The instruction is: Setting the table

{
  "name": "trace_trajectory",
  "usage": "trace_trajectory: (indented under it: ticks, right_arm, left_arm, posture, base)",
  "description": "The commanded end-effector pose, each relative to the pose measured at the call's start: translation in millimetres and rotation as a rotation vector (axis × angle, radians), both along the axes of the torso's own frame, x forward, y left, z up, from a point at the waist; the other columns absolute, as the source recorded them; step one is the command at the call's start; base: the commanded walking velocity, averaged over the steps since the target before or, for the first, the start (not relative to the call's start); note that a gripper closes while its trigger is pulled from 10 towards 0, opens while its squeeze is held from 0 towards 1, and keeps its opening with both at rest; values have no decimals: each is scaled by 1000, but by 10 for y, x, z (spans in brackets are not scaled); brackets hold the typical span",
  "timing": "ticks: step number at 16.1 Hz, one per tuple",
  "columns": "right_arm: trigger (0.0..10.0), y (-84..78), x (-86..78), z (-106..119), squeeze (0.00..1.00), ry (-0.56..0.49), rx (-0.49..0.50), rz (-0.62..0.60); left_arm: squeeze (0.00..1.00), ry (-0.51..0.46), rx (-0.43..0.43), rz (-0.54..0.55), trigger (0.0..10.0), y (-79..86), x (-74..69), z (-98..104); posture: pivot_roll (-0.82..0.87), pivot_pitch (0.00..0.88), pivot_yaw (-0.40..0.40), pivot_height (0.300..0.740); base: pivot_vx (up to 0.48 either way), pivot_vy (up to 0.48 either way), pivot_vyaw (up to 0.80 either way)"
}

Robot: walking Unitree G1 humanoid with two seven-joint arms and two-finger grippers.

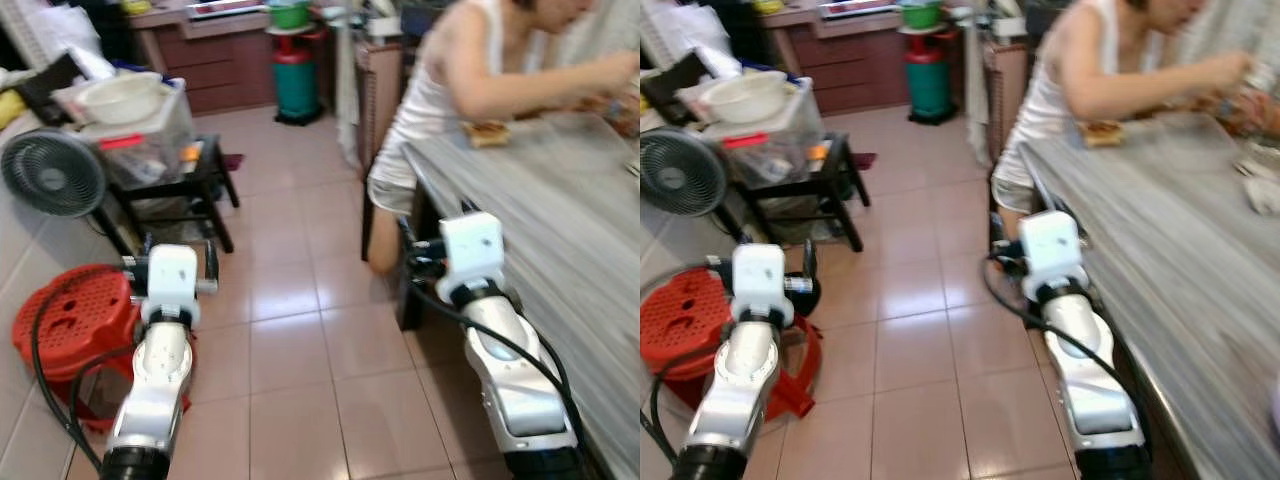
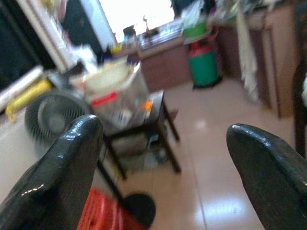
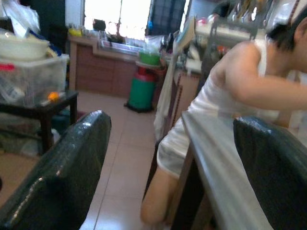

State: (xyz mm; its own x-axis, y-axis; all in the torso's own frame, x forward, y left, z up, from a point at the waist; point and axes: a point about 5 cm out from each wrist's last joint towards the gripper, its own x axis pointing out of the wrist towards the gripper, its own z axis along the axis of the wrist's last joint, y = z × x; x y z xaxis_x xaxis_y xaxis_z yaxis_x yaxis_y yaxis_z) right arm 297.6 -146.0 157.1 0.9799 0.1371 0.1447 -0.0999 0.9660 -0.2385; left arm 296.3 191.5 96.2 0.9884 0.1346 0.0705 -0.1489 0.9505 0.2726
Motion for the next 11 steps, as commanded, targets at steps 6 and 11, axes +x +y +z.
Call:
trace_trajectory:
  ticks: [6,11]
  right_arm:
    - [10000,-183,-107,-1112,0,424,151,-135]
    - [10000,-220,-358,-1763,0,691,97,-143]
  left_arm:
    - [0,494,-50,-115,10000,28,-376,-1035]
    - [0,728,-27,-125,10000,35,-710,-1455]
  posture:
    - [-159,0,60,740]
    - [-156,0,35,740]
  base:
    - [0,0,133]
    - [0,0,0]
